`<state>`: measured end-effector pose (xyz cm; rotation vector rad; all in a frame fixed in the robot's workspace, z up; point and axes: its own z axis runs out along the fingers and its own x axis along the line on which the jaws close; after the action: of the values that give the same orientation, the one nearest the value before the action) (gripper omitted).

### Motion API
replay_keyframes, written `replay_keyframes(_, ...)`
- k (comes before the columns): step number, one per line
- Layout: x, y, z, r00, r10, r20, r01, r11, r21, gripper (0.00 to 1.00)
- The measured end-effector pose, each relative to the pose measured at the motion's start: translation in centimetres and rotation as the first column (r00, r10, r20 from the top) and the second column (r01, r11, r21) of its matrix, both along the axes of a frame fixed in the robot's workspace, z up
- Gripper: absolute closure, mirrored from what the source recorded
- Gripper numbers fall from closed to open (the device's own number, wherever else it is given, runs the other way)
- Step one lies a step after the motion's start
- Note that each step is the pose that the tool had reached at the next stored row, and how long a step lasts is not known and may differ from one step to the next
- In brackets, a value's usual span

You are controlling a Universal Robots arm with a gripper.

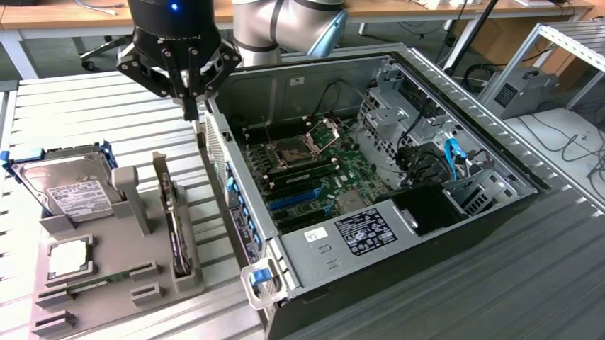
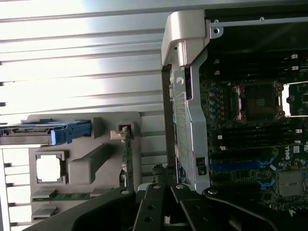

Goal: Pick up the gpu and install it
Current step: 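Reach for the gpu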

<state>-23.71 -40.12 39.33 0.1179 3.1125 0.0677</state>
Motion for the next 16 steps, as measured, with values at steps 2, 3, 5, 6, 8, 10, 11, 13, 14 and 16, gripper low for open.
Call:
replay_keyframes(2,0.0,-0.16,-0.01,1.0,0.0,0.0,0.0,1.0,0.0,0.89)
replay_keyframes(3,0.0,-0.23,-0.01,1.0,0.0,0.0,0.0,1.0,0.0,0.89)
replay_keyframes(5,0.0,-0.39,-0.02,1.0,0.0,0.0,0.0,1.0,0.0,0.89)
replay_keyframes(6,0.0,-0.45,-0.02,1.0,0.0,0.0,0.0,1.0,0.0,0.89)
replay_keyframes(8,0.0,-0.56,-0.03,1.0,0.0,0.0,0.0,1.0,0.0,0.89)
replay_keyframes(10,0.0,-0.73,-0.03,1.0,0.0,0.0,0.0,1.0,0.0,0.89)
replay_keyframes(11,0.0,-0.79,-0.02,1.0,0.0,0.0,0.0,1.0,0.0,0.89)
replay_keyframes(13,0.0,-0.94,-0.03,1.0,0.0,0.0,0.0,1.0,0.0,0.89)
replay_keyframes(14,0.0,-0.99,-0.03,1.0,0.0,0.0,0.0,1.0,0.0,0.89)
replay_keyframes(16,0.0,-1.07,-0.02,1.0,0.0,0.0,0.0,1.0,-0.0001,0.89)
